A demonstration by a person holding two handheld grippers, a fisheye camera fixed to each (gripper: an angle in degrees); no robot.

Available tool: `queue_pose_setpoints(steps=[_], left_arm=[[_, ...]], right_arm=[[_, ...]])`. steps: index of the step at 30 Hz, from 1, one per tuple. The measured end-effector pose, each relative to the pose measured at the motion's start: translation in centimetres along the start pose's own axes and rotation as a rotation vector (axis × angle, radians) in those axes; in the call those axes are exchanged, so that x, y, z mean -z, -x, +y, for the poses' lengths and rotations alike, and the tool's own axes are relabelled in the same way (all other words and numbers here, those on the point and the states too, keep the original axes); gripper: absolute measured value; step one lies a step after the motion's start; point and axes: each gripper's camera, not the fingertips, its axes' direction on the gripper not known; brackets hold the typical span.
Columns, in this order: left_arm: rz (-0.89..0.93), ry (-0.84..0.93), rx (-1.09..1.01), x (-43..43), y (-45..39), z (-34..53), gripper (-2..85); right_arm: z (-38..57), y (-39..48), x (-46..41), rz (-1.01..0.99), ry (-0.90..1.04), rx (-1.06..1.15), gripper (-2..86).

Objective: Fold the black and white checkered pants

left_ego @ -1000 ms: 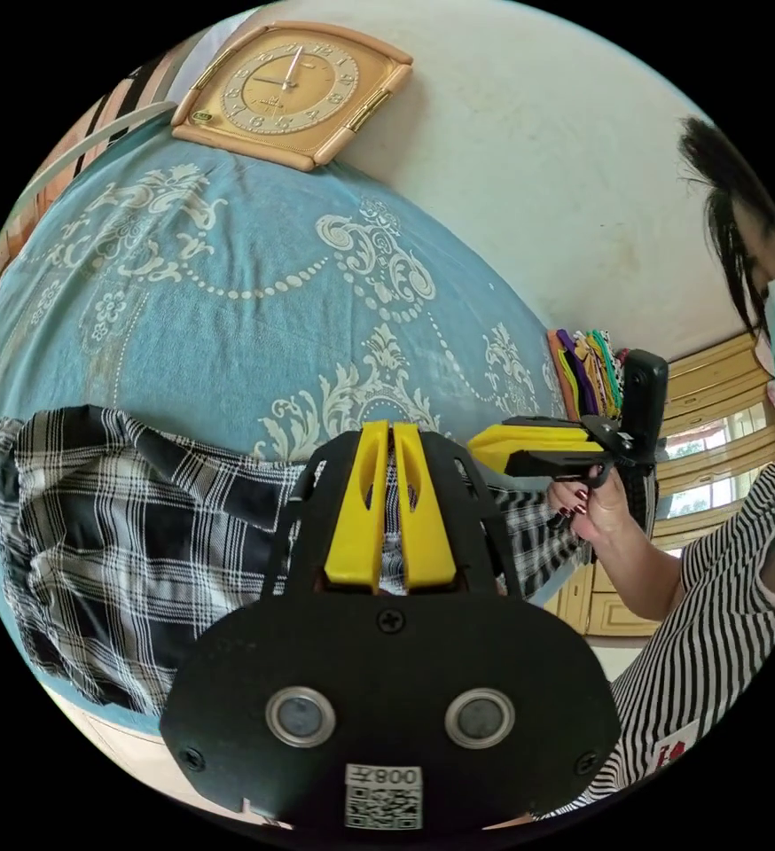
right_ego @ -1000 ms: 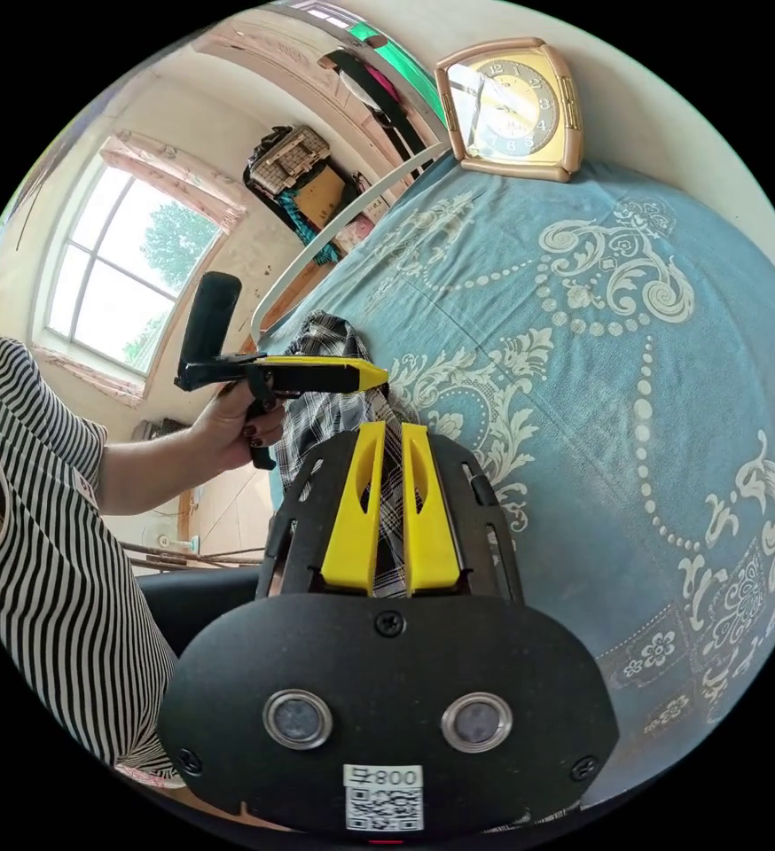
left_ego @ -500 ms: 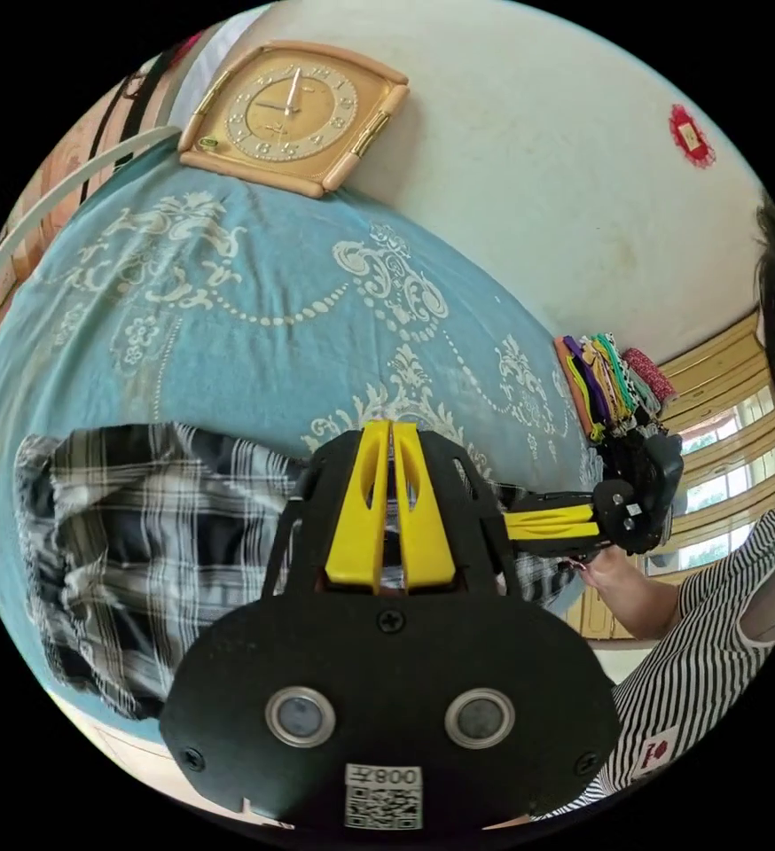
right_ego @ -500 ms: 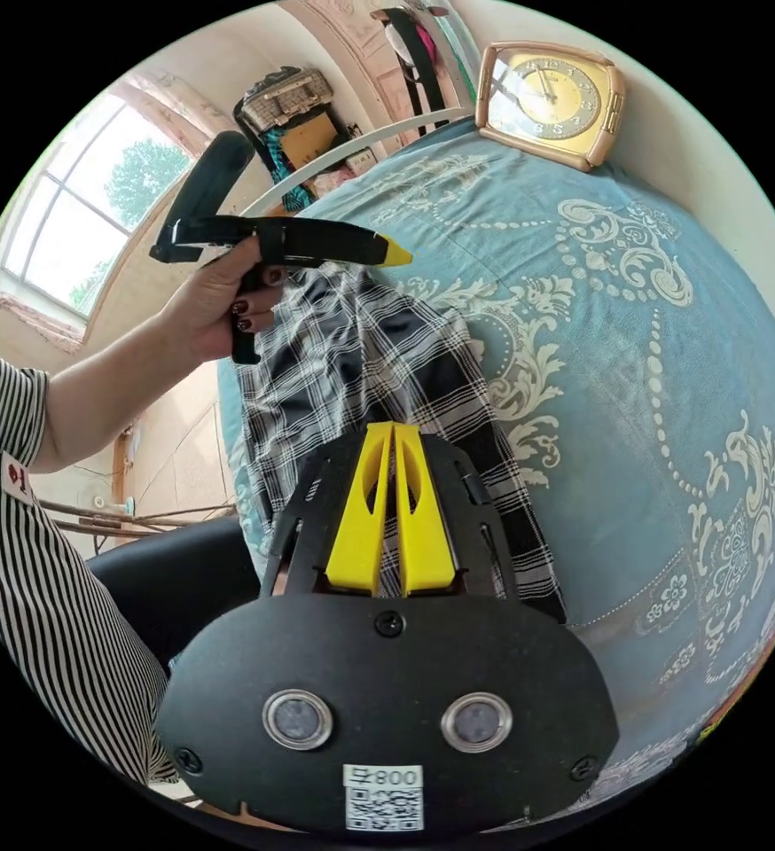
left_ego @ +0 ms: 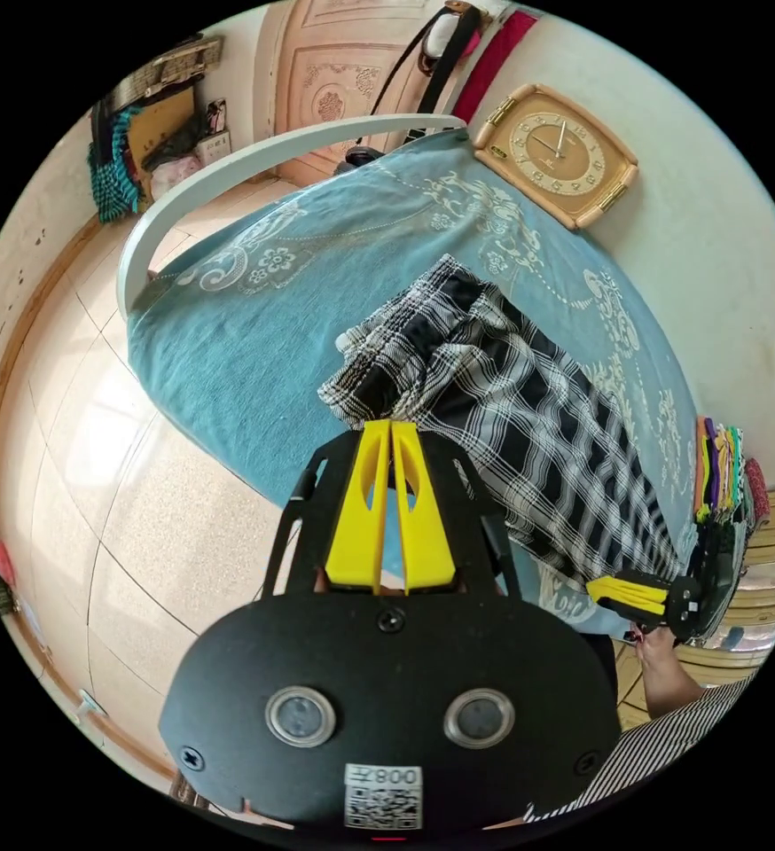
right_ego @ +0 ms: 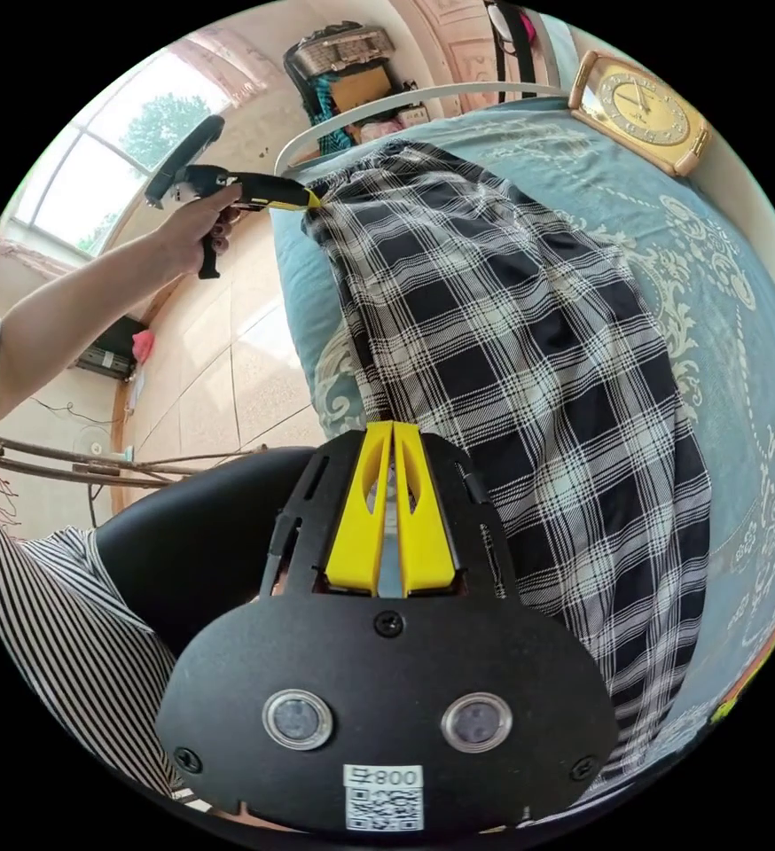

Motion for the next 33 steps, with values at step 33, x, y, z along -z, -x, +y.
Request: queue_pose_setpoints(steps=[33], left_arm=[[0.503,0.422,-1.187,-21.1,-54.7,23.7,2.1]], right_arm=[[56.8,-6.6,15.9,0.251,-0.537,-1.335,6.9]])
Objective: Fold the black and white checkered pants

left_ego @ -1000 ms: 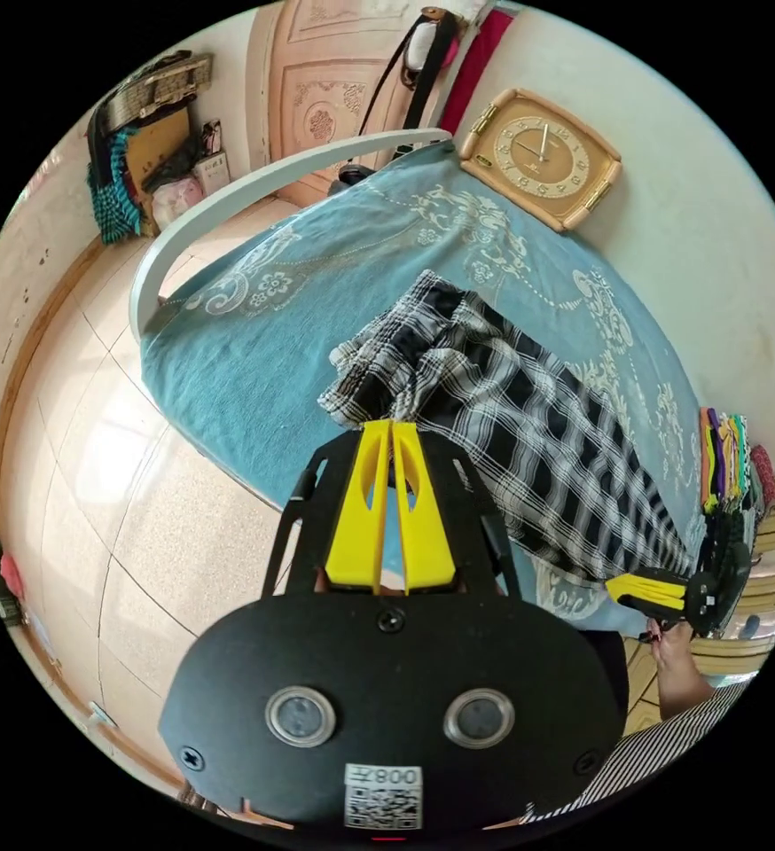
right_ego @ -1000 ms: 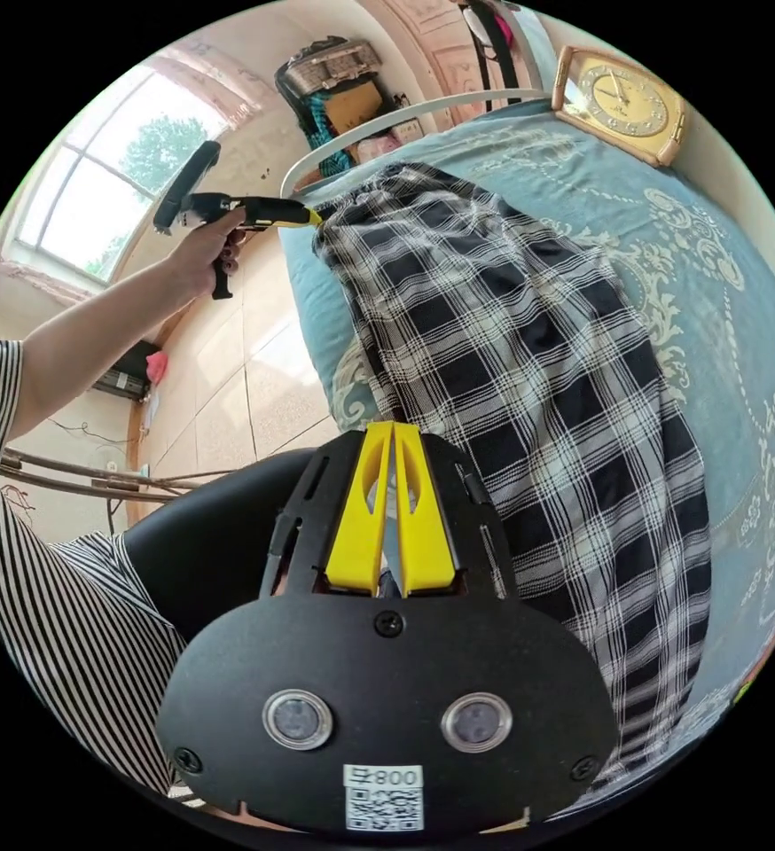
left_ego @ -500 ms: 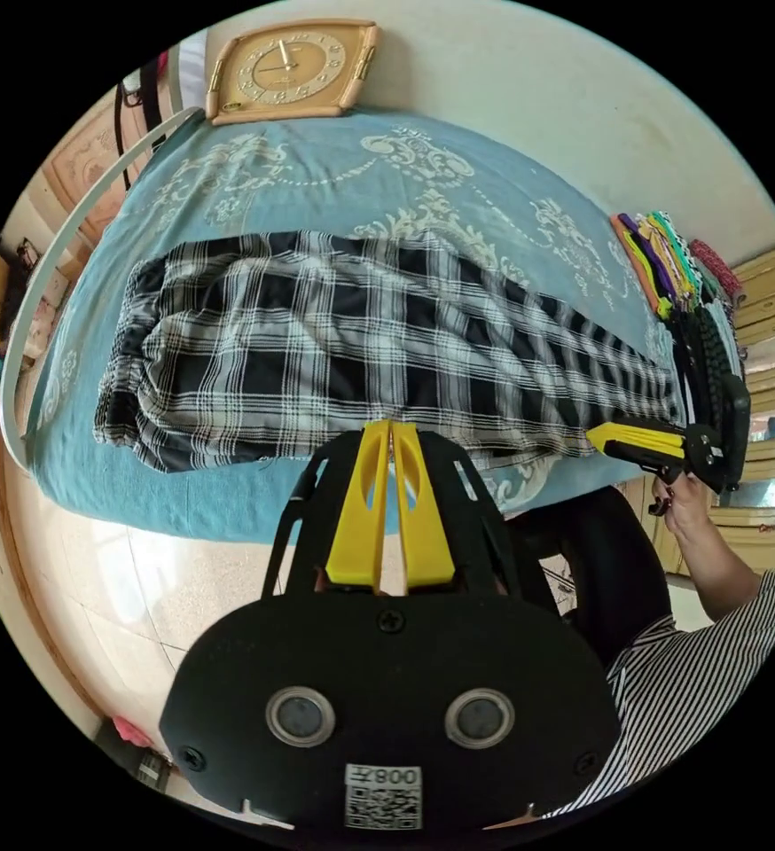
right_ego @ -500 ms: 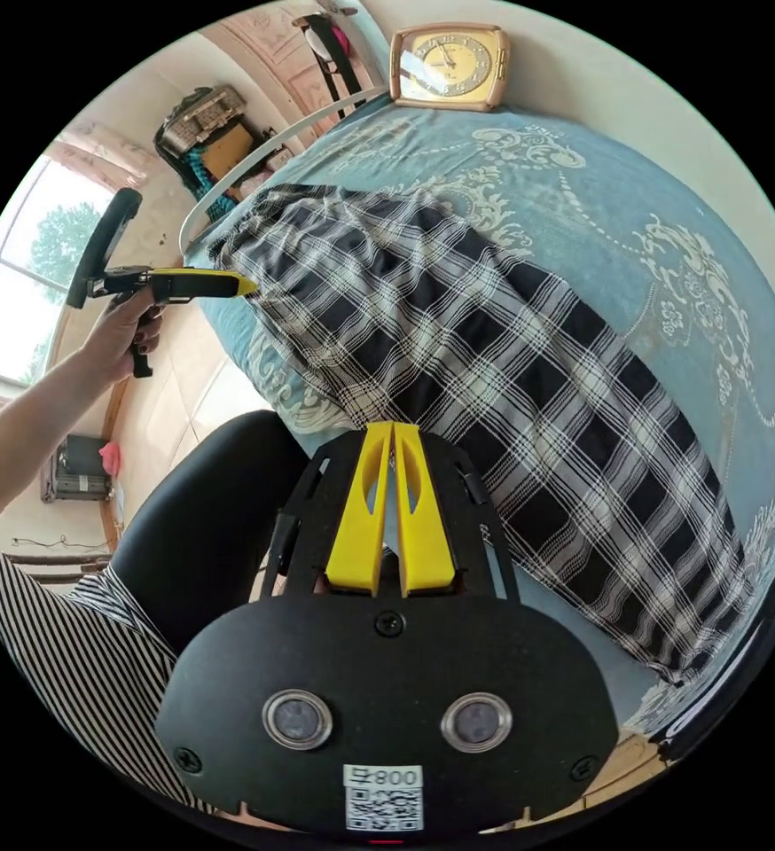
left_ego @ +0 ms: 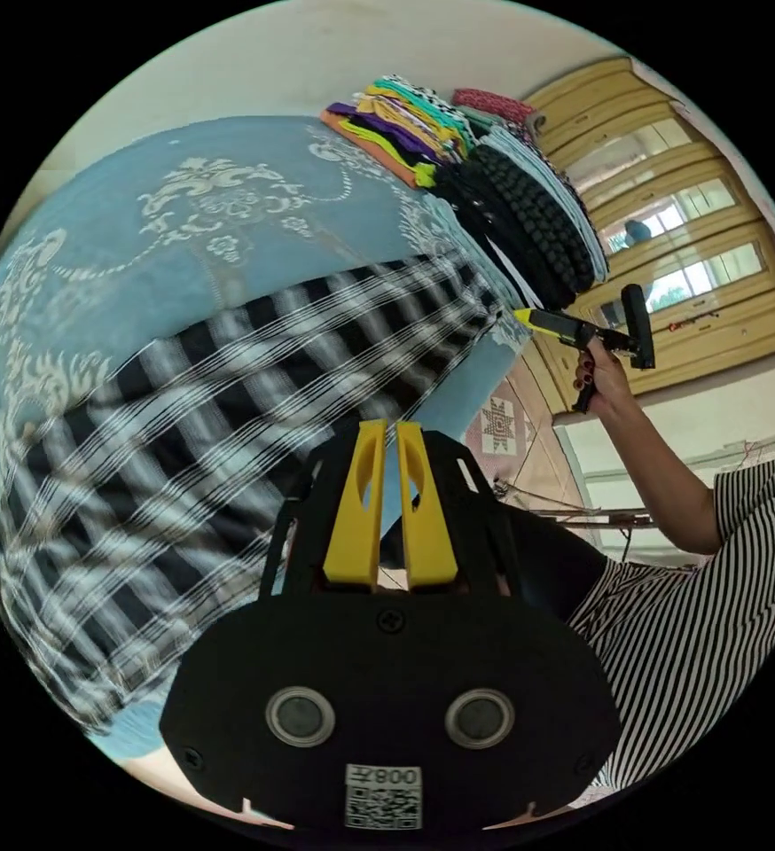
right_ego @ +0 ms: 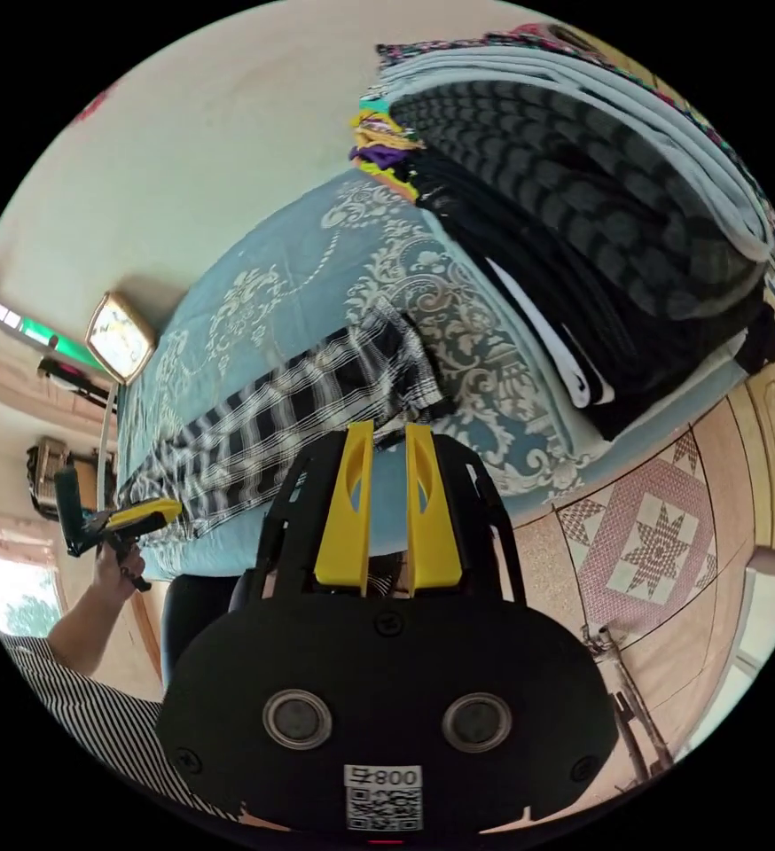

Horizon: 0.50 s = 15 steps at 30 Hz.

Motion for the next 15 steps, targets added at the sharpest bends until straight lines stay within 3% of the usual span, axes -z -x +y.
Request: queue_pose_setpoints(steps=[15], left_arm=[[-0.027,0.099,-0.263,-14.1,-5.6,-21.8,5.8]], right_arm=[[-0.4,-10.5,1.6,-0.057,-0.025,-0.147,11.0]])
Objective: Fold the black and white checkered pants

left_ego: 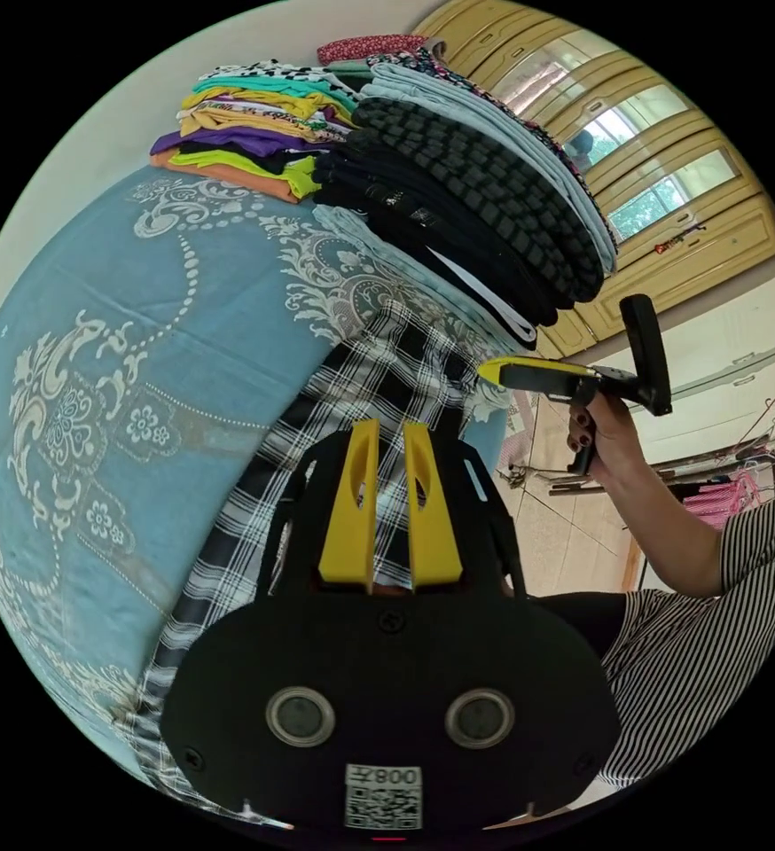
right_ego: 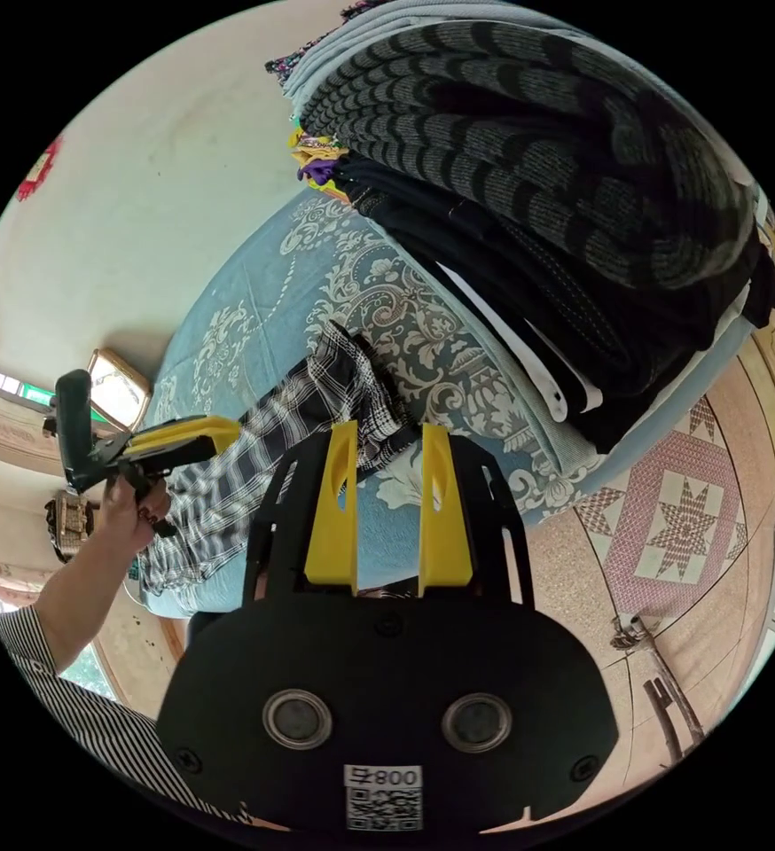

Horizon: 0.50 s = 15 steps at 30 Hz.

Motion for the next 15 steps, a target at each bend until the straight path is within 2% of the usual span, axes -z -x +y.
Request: queue_pose_setpoints(steps=[5,13,15], left_arm=[[0.002,0.043,-0.047,-3.2,0.6,-6.4,7.7],[0.015,0.221,-0.189,-9.5,0.1,-14.5,9.1],[-0.017,0.218,-0.202,-9.9,0.0,-15.1,8.5]], right_arm=[[-0.7,-1.6,-1.0,0.034,0.087,0.014,10.3],[-0.7,-2.4,-0.9,0.096,0.084,0.042,8.8],[-0.7,-2.5,-0.9,0.1,0.088,0.045,8.4]])
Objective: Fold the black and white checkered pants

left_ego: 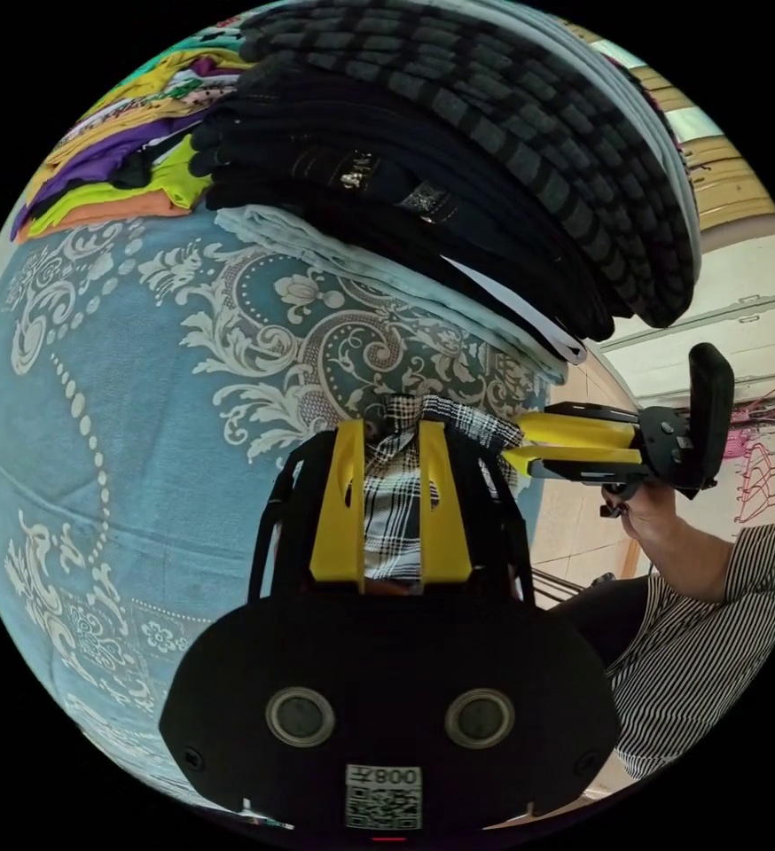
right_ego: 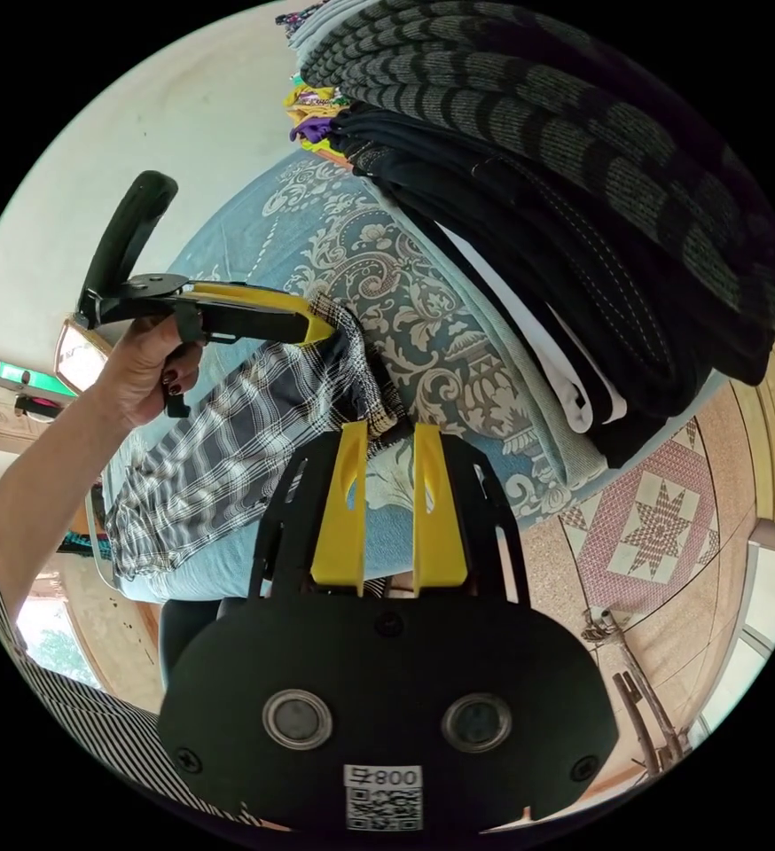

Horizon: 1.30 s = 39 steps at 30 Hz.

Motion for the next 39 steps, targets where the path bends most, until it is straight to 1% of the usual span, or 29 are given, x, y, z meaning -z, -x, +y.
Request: queue_pose_setpoints(steps=[3,4,9,15,20,24,29,35,39], left_arm=[[-0.004,0.007,-0.029,-0.1,0.0,-0.8,7.0],[0.017,0.014,-0.029,-0.2,0.0,-1.0,6.2],[0.008,0.009,-0.01,0.6,0.0,-1.5,4.2],[0.009,-0.068,-0.04,4.4,-0.3,-0.3,2.9],[-0.005,-0.13,-0.089,8.8,-0.6,2.1,2.4],[-0.047,-0.178,-0.151,13.2,-1.2,5.7,2.0],[-0.071,-0.231,-0.173,18.1,-1.0,11.4,1.7],[-0.046,-0.283,-0.109,22.8,0.7,20.8,1.5],[-0.048,-0.295,-0.011,24.9,2.6,28.3,1.5]], right_arm=[[0.0,-0.2,-0.1,0.008,-0.003,-0.002,7.7],[0.1,-0.2,-0.1,0.005,-0.006,-0.003,7.4],[0.3,0.1,-0.3,0.02,-0.008,0.002,5.7],[0.7,-0.3,0.3,-0.13,-0.036,-0.032,3.4],[2.0,1.6,2.6,-0.256,-0.121,0.028,3.0],[2.9,4.0,4.2,-0.342,-0.163,0.101,2.8],[4.4,10.0,5.7,-0.439,-0.18,0.265,2.7],[6.0,19.0,4.7,-0.539,-0.128,0.468,2.6],[6.9,24.6,2.3,-0.591,-0.048,0.559,2.5]])
